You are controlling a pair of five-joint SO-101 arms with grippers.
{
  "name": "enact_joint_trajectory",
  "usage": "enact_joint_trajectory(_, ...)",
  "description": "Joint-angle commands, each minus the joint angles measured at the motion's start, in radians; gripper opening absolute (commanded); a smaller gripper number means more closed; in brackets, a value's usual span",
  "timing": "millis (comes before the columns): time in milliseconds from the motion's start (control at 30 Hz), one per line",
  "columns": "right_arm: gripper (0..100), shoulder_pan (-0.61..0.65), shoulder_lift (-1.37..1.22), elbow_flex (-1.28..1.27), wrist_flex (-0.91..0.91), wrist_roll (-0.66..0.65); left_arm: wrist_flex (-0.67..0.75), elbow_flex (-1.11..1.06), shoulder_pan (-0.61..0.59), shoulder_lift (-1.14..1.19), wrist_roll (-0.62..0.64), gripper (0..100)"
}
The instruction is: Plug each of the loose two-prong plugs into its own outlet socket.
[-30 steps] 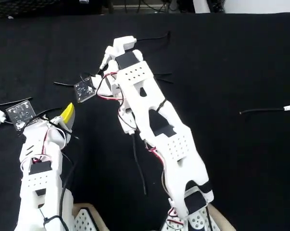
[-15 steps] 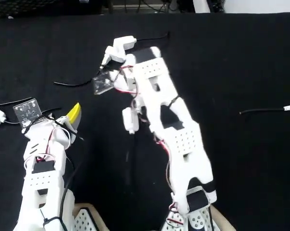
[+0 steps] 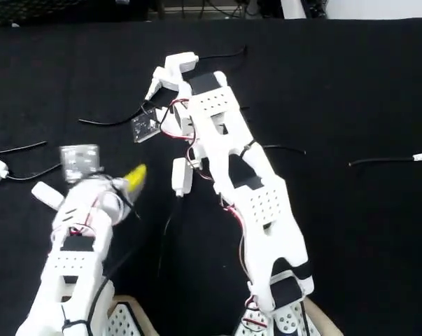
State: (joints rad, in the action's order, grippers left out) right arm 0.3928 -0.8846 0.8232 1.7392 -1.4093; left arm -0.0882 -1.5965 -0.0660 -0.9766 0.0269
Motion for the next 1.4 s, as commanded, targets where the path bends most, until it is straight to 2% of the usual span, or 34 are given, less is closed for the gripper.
enact_joint_trajectory(0,1.1,-0.012,0.013,0.019,0.023,0.011,0.015,0.015,0.059,0.002,-0.041,33)
enact_joint_trajectory(233,1.1,-0.061,0.015,0.002,0.026,0.028,0.011,0.058,0.054,0.012,-0.041,33)
enact_joint_trajectory(333,1.1,-0.071,0.018,-0.047,0.026,0.028,0.011,0.108,0.053,0.100,-0.041,33)
enact_joint_trajectory(533,1.1,-0.071,0.018,-0.077,0.026,0.055,-0.005,0.406,0.053,0.583,-0.041,33)
enact_joint_trajectory(633,1.1,-0.068,0.019,-0.073,0.026,0.068,-0.137,0.599,0.091,0.809,-0.048,33)
enact_joint_trajectory(700,1.1,-0.068,0.019,-0.070,0.023,0.084,-0.252,0.704,0.127,0.872,-0.049,33)
enact_joint_trajectory(800,1.1,-0.066,0.019,-0.070,0.023,0.112,-0.348,0.765,0.180,0.893,-0.048,33)
enact_joint_trajectory(1000,1.1,-0.066,0.019,-0.070,0.020,0.149,-0.345,0.757,0.274,0.898,-0.043,33)
enact_joint_trajectory(1200,1.1,-0.060,0.018,-0.070,0.002,0.235,-0.345,0.756,0.271,0.893,0.006,33)
enact_joint_trajectory(1367,1.1,-0.046,0.018,-0.071,-0.032,0.347,-0.345,0.763,0.269,0.891,0.115,33)
